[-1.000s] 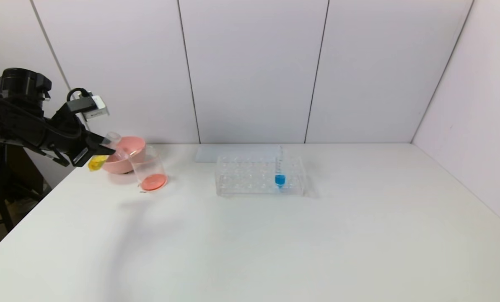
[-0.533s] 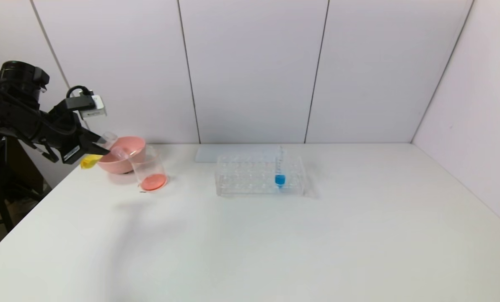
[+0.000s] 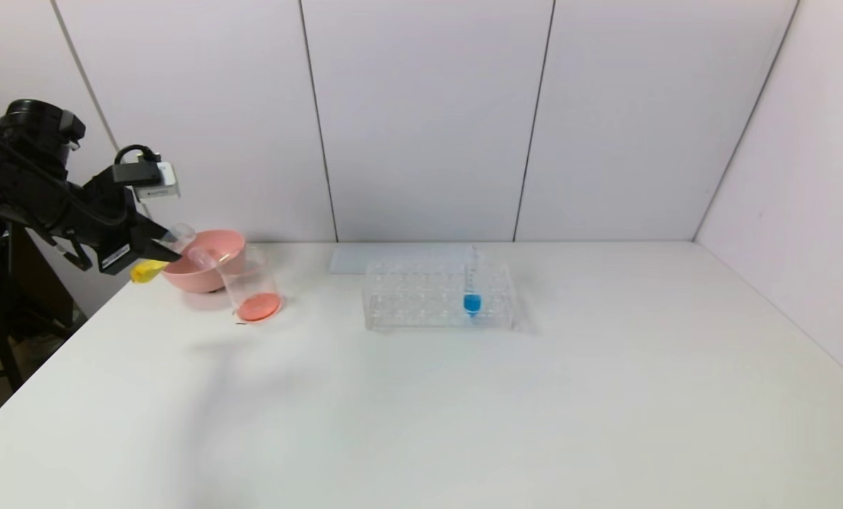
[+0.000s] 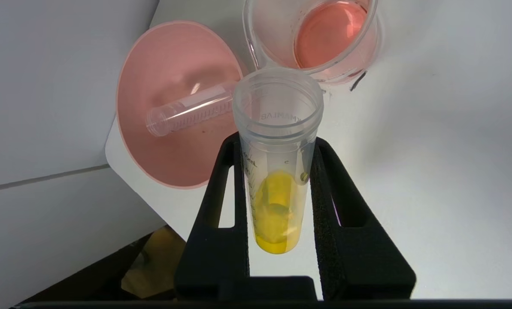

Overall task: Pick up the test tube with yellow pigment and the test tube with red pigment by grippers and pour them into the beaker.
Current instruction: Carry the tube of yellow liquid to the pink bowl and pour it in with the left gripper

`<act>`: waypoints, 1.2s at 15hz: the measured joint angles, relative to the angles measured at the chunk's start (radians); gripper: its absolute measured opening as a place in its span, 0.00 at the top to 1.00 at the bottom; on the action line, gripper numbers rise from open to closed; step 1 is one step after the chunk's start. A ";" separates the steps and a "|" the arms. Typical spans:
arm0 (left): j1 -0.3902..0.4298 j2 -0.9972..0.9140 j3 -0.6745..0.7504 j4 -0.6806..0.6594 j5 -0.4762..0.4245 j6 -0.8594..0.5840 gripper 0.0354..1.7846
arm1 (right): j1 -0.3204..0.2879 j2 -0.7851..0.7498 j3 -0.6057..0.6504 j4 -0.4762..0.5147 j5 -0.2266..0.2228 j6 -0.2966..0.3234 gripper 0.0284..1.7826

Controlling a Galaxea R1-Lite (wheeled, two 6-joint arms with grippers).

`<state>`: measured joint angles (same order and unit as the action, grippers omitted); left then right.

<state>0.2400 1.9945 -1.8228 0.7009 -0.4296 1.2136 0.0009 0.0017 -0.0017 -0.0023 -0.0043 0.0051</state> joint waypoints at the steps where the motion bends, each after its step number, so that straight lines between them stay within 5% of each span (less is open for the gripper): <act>1: 0.001 0.013 -0.035 0.042 0.009 0.019 0.77 | 0.000 0.000 0.000 0.000 0.000 0.000 0.05; 18: -0.019 0.081 -0.155 0.117 0.063 0.106 0.77 | 0.000 0.000 0.000 0.000 0.000 0.000 0.05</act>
<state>0.2211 2.0757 -1.9777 0.8177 -0.3666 1.3191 0.0009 0.0017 -0.0017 -0.0028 -0.0043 0.0051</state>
